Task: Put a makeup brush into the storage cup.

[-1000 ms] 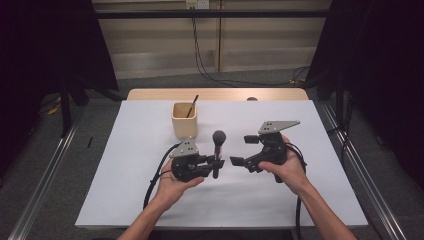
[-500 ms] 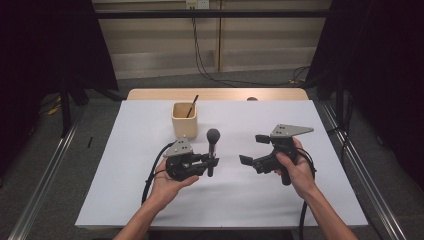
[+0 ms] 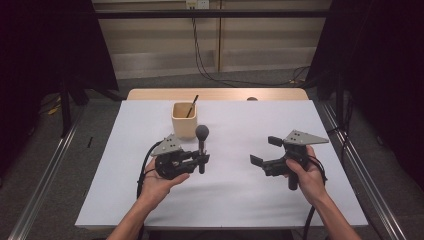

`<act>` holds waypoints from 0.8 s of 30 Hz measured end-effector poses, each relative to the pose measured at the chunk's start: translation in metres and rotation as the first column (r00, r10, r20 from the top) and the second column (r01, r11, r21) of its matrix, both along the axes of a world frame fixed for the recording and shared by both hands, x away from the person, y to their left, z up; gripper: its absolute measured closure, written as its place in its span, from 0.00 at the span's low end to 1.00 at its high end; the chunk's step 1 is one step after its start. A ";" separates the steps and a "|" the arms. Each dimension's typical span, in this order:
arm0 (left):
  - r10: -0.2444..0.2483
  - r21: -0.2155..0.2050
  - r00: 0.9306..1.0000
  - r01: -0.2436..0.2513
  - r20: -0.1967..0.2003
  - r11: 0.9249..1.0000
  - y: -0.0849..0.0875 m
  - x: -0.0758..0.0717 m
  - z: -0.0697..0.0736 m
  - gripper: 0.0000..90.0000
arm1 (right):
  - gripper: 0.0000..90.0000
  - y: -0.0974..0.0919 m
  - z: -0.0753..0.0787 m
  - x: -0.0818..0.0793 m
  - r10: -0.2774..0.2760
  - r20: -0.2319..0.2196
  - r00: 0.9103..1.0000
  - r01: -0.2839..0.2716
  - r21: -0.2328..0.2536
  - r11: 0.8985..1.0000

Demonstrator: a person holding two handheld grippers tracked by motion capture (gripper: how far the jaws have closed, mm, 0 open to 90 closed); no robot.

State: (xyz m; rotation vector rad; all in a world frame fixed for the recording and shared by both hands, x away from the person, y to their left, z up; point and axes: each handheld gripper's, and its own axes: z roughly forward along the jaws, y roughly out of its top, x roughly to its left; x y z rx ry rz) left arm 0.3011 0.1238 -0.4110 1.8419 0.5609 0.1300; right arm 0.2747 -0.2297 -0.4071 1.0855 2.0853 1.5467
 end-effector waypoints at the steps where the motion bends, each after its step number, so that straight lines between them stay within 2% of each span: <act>1: 0.001 0.001 1.000 -0.001 0.004 1.000 0.002 0.000 0.000 0.83 | 0.00 -0.001 -0.002 -0.001 -0.010 0.000 1.000 0.010 -0.007 1.000; 6: 0.025 -0.010 1.000 -0.025 0.009 1.000 0.013 0.001 0.003 0.83 | 0.01 -0.007 -0.008 -0.007 -0.043 0.004 0.999 0.043 -0.016 0.999; 8: 0.030 -0.012 1.000 -0.030 0.008 0.999 0.017 0.002 0.004 0.83 | 0.01 -0.010 -0.010 -0.009 -0.038 -0.010 0.999 0.038 -0.010 0.999; 13: 0.048 -0.018 0.999 -0.048 0.009 0.999 0.026 0.002 0.007 0.83 | 0.01 -0.016 -0.012 -0.015 -0.074 0.022 0.997 0.075 -0.018 0.997; 24: 0.086 -0.028 0.996 -0.086 0.020 0.996 0.036 0.007 0.012 0.83 | 0.00 -0.038 -0.020 -0.033 -0.162 0.051 0.985 0.161 0.026 0.987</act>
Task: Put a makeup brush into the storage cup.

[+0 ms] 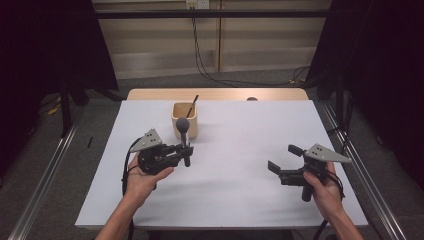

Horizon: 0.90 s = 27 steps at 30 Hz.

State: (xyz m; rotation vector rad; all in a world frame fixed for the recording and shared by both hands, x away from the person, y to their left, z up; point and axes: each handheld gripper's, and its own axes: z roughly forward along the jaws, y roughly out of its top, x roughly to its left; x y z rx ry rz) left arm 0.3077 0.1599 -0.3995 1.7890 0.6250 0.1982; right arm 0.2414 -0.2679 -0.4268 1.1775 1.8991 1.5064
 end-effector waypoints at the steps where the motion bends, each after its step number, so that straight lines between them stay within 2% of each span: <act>1: 0.002 0.005 1.000 -0.002 0.001 1.000 0.000 0.000 0.000 0.83 | 0.00 -0.002 -0.001 -0.002 -0.004 0.001 1.000 0.004 0.004 1.000; 5: 0.004 0.002 1.000 -0.004 -0.002 1.000 0.003 0.001 0.001 0.83 | 0.00 -0.007 -0.007 -0.010 -0.017 0.014 1.000 0.017 -0.009 1.000; 7: 0.009 0.004 1.000 -0.009 0.004 1.000 0.004 0.000 0.003 0.83 | 0.00 -0.011 -0.011 -0.014 0.010 0.022 1.000 -0.009 -0.029 1.000; 13: 0.018 -0.006 1.000 -0.018 0.008 1.000 0.009 0.002 0.008 0.83 | 0.00 -0.023 -0.020 -0.025 -0.046 0.032 0.998 0.047 -0.029 0.998; 15: 0.034 -0.014 0.999 -0.034 0.009 0.999 0.012 0.003 0.009 0.83 | 0.00 -0.025 -0.021 -0.027 -0.065 0.035 0.997 0.066 -0.027 0.997; 19: 0.051 -0.017 0.999 -0.051 0.016 0.999 0.017 0.004 0.011 0.83 | 0.00 -0.027 -0.025 -0.028 -0.079 0.056 0.995 0.081 -0.026 0.996; 23: 0.057 -0.021 0.998 -0.057 0.022 0.998 0.021 0.006 0.014 0.83 | 0.00 -0.029 -0.026 -0.030 -0.091 0.057 0.994 0.093 -0.026 0.995; 25: 0.064 -0.004 0.997 -0.064 0.036 0.998 0.021 0.007 0.017 0.83 | 0.00 -0.031 -0.029 -0.031 -0.108 0.051 0.993 0.109 -0.020 0.994; 27: 0.064 -0.018 0.997 -0.064 0.035 0.998 0.023 0.009 0.020 0.83 | 0.00 -0.032 -0.032 -0.032 -0.111 0.050 0.993 0.113 -0.029 0.993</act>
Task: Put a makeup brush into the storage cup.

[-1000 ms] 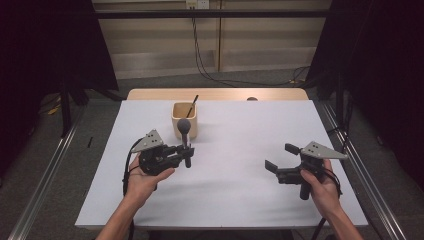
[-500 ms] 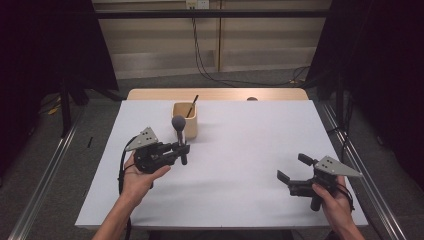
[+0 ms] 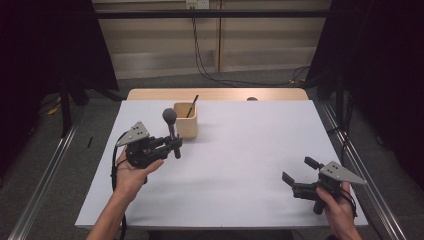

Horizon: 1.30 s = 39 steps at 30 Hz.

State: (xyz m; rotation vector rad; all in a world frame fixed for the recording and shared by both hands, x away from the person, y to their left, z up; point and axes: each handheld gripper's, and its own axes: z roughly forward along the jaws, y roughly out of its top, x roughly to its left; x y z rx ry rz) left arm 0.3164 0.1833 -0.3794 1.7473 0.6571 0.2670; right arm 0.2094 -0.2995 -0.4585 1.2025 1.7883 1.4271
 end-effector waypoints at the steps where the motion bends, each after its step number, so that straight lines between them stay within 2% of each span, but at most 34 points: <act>1: 0.007 -0.006 1.000 -0.007 -0.001 1.000 0.001 0.002 0.002 0.83 | 0.00 0.000 0.000 -0.001 -0.002 0.002 1.000 0.002 0.009 1.000; 3: 0.021 -0.019 1.000 -0.021 0.003 1.000 0.003 0.006 0.005 0.83 | 0.00 0.000 0.001 -0.001 0.002 0.007 1.000 -0.003 0.017 1.000; 6: 0.040 -0.015 0.999 -0.039 0.010 0.999 0.004 0.013 0.010 0.83 | 0.00 0.000 0.001 -0.001 0.000 0.012 1.000 -0.001 0.036 0.999; 23: 0.114 -0.025 0.993 -0.114 0.013 0.993 0.006 0.049 0.025 0.83 | 0.00 0.006 0.002 -0.002 0.011 0.011 1.000 -0.012 0.035 0.999; 30: 0.137 -0.019 0.990 -0.136 0.029 0.990 0.002 0.063 0.034 0.83 | 0.00 0.007 0.001 -0.003 0.020 0.013 1.000 -0.020 0.024 1.000; 39: 0.160 -0.007 0.986 -0.160 0.034 0.987 -0.007 0.080 0.038 0.83 | 0.00 0.008 0.001 -0.004 0.025 0.023 0.999 -0.026 0.020 0.999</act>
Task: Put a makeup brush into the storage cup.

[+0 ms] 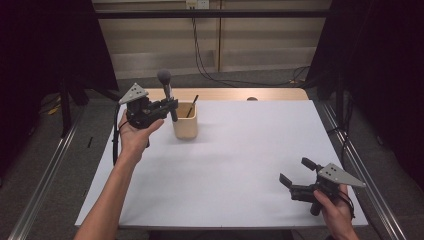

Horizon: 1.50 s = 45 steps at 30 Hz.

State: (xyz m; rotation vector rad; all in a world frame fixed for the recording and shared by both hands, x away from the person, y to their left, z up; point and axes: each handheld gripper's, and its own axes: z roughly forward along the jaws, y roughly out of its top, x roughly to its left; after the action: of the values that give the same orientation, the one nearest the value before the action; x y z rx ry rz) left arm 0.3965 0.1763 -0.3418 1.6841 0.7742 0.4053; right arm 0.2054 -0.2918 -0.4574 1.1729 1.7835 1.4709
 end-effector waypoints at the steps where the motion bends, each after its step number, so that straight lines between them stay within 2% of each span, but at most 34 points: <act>1: 0.003 0.000 1.000 -0.003 -0.005 1.000 -0.001 0.002 0.000 0.83 | 0.00 0.000 0.000 0.000 0.001 0.003 1.000 -0.001 -0.003 1.000; 4: 0.009 0.017 1.000 -0.009 -0.003 1.000 -0.002 0.008 -0.001 0.83 | 0.00 0.000 0.000 0.000 0.011 0.002 1.000 -0.011 -0.002 1.000; 7: -0.003 -0.009 1.000 0.003 0.003 1.000 -0.004 0.012 -0.003 0.83 | 0.00 0.000 0.000 0.000 0.019 0.004 1.000 -0.019 -0.004 1.000; 11: 0.007 0.023 1.000 -0.007 0.003 1.000 -0.006 0.019 -0.005 0.83 | 0.00 0.000 -0.001 0.001 0.017 -0.002 1.000 -0.017 0.000 1.000; 12: 0.013 0.015 1.000 -0.013 0.000 1.000 -0.007 0.020 -0.007 0.83 | 0.00 -0.001 -0.001 0.001 0.021 -0.005 1.000 -0.021 0.000 1.000; 17: 0.030 0.029 0.999 -0.029 -0.017 0.999 -0.009 0.028 -0.014 0.83 | 0.00 -0.001 -0.002 0.001 0.036 -0.011 0.999 -0.036 -0.005 0.999; 20: 0.024 0.054 1.000 -0.023 -0.013 0.998 -0.012 0.031 -0.019 0.83 | 0.00 0.000 -0.002 0.002 0.043 -0.018 0.999 -0.044 -0.009 0.999; 28: 0.044 0.052 0.999 -0.043 -0.014 0.998 -0.015 0.041 -0.028 0.83 | 0.00 -0.002 -0.002 0.001 0.043 -0.014 0.999 -0.043 -0.015 0.999; 31: 0.047 0.077 0.999 -0.047 -0.007 0.996 -0.019 0.046 -0.035 0.83 | 0.00 -0.002 -0.002 0.001 0.051 -0.014 0.999 -0.051 -0.015 0.999; 37: 0.058 0.088 0.998 -0.057 -0.008 0.994 -0.021 0.049 -0.041 0.83 | 0.00 -0.002 -0.003 0.001 0.049 -0.018 0.999 -0.049 -0.013 0.999; 41: 0.046 0.072 0.999 -0.045 -0.019 0.996 -0.020 0.052 -0.045 0.83 | 0.00 -0.003 -0.002 0.000 0.053 -0.015 0.998 -0.053 -0.017 0.998; 45: 0.043 0.096 0.999 -0.040 -0.031 0.995 -0.020 0.053 -0.053 0.83 | 0.00 -0.003 -0.003 0.000 0.052 -0.017 0.998 -0.053 -0.023 0.998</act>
State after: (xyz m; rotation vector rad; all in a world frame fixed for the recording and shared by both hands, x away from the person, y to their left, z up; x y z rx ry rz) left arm 0.4495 0.1563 -0.3951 1.7701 0.8264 0.4501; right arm 0.2051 -0.2951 -0.4603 1.1374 1.8509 1.4700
